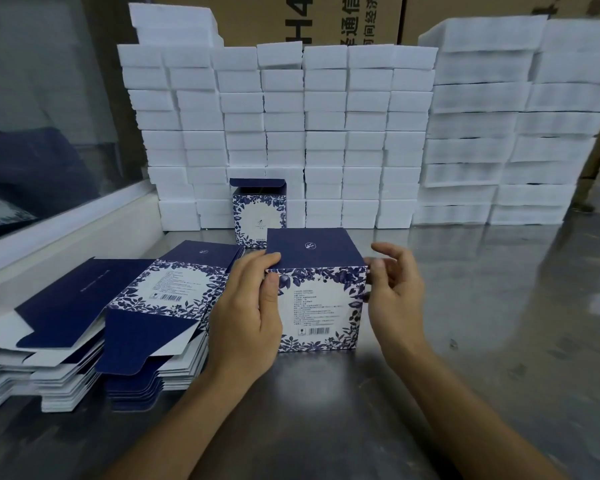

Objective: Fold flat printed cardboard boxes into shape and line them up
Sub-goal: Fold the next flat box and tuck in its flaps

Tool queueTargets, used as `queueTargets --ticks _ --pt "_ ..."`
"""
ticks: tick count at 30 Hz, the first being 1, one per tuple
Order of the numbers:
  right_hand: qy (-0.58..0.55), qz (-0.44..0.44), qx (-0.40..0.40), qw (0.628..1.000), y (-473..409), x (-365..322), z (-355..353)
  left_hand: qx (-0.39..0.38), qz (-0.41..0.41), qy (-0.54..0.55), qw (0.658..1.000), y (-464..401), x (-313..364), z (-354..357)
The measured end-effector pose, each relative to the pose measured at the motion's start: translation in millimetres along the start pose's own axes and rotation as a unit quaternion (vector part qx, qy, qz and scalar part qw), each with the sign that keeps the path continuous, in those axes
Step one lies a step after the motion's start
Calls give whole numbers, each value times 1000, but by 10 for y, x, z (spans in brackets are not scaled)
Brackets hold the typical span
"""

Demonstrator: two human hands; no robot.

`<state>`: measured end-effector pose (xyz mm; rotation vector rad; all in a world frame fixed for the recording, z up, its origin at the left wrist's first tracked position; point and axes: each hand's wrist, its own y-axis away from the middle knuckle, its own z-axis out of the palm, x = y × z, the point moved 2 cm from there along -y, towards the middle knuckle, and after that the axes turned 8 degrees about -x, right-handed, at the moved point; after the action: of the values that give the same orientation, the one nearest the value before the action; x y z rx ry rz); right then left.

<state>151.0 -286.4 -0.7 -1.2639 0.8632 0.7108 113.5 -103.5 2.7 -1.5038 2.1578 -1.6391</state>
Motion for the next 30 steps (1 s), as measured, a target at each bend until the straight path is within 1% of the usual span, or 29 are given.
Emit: queueTargets --ticks 2,5,7,8,11,14,16,18,20,23,25,28,30 --pt "19 29 -22 999 -11 43 -8 3 -2 9 1000 0 -13 4" --pt "5 71 -63 995 -10 110 -28 10 -29 15 999 -2 -60 -22" --pt "-6 87 -98 991 -3 134 -59 -2 -49 30 998 -3 -107 -48" --pt "-8 89 -108 990 1 139 -70 -20 -59 50 997 -1 -131 -42" --pt "14 69 -119 990 30 115 -51 -92 -85 115 985 23 -147 16" --pt "43 18 -114 992 67 76 9 -142 -76 139 977 50 -137 93" --pt "51 -11 -129 990 95 65 52 -161 -86 157 971 51 -140 128" --pt "32 -21 -152 988 126 43 89 -146 -106 153 972 32 -180 131" --pt "9 -17 -165 986 126 13 124 -111 -116 145 976 32 -240 110" --pt "-35 22 -141 989 80 -42 153 -60 -135 134 980 38 -313 59" --pt "-33 30 -137 990 77 -66 164 -58 -127 130 982 41 -325 44" --pt "-39 36 -134 990 93 -88 153 -84 -104 116 984 27 -293 36" --pt "-43 43 -128 990 93 -108 136 -85 -94 148 981 27 -296 34"
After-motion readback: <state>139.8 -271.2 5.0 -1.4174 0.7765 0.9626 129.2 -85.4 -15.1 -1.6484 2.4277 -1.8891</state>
